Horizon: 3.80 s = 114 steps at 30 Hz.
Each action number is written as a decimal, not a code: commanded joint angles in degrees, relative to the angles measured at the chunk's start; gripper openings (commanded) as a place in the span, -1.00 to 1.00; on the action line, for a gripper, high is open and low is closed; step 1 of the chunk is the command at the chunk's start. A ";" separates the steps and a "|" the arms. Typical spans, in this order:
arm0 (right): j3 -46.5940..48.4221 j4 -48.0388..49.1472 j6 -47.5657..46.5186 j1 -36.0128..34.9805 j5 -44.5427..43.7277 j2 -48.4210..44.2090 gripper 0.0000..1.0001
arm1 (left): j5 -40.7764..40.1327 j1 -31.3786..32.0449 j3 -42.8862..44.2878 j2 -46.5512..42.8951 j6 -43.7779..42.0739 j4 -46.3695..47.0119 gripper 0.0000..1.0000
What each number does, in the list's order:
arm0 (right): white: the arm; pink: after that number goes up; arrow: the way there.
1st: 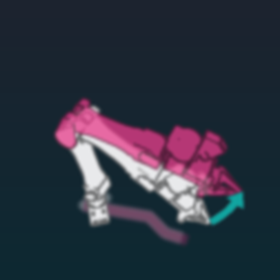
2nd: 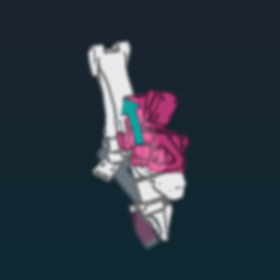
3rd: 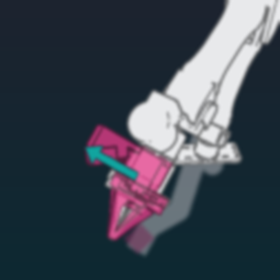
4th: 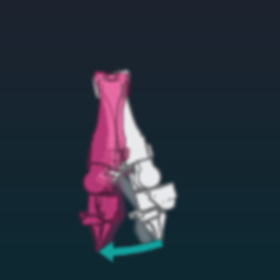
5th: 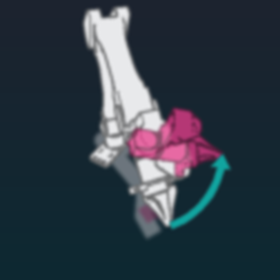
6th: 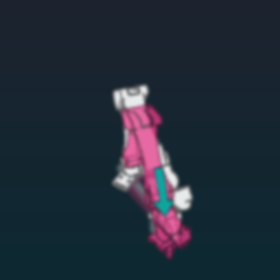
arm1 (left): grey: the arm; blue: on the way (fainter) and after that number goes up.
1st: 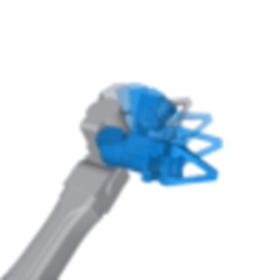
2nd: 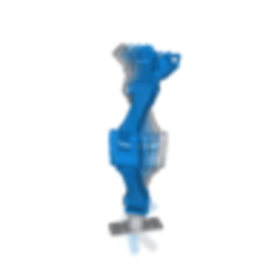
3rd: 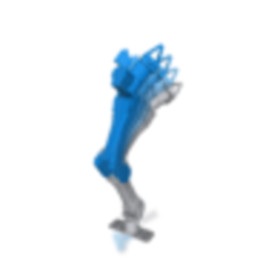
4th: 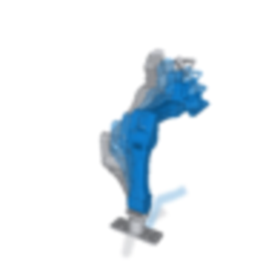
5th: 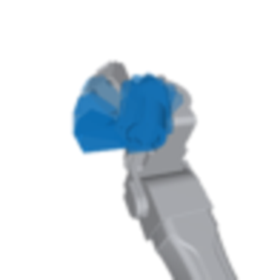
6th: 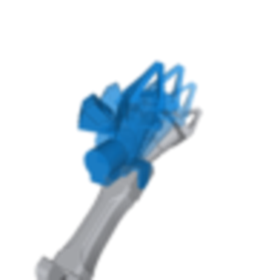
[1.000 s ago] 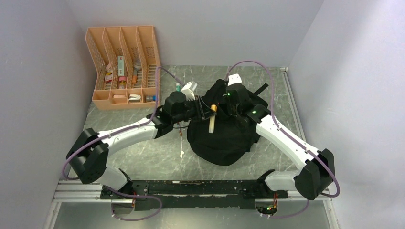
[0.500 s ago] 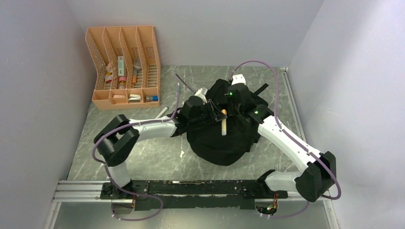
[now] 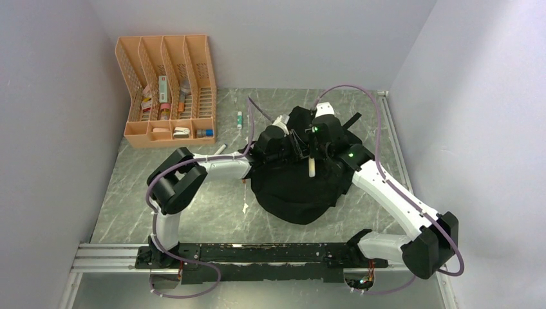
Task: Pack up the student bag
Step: Place the stationery in the student bag, then pick up the stationery from the center of the board.
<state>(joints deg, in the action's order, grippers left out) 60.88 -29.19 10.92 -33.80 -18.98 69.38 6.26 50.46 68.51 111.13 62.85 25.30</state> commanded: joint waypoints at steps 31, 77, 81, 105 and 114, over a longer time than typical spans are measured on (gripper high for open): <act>-11.82 1.32 18.87 -0.04 5.33 -12.40 -1.00 | 10.22 -5.37 4.32 3.74 5.32 14.16 -0.90; -8.79 -2.21 13.57 1.62 -5.10 -8.88 -1.00 | -10.35 -14.16 1.11 -15.56 -32.78 -34.23 0.15; -8.71 -1.77 13.23 1.68 -4.60 -9.06 -1.00 | -11.63 -18.69 10.57 -7.54 -37.38 -39.86 0.19; -9.98 -2.54 14.11 1.80 -0.86 -9.70 -1.00 | -19.21 -27.52 42.94 21.15 -44.26 -47.09 0.16; -10.60 -2.93 14.62 1.77 -0.69 -10.51 -1.00 | -16.03 -27.87 48.06 27.00 -44.83 -47.49 0.16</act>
<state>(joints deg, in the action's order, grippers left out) 50.57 -30.35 25.28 -32.40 -19.27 60.40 -11.99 22.28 113.54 135.81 18.81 -22.22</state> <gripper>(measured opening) 0.016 0.580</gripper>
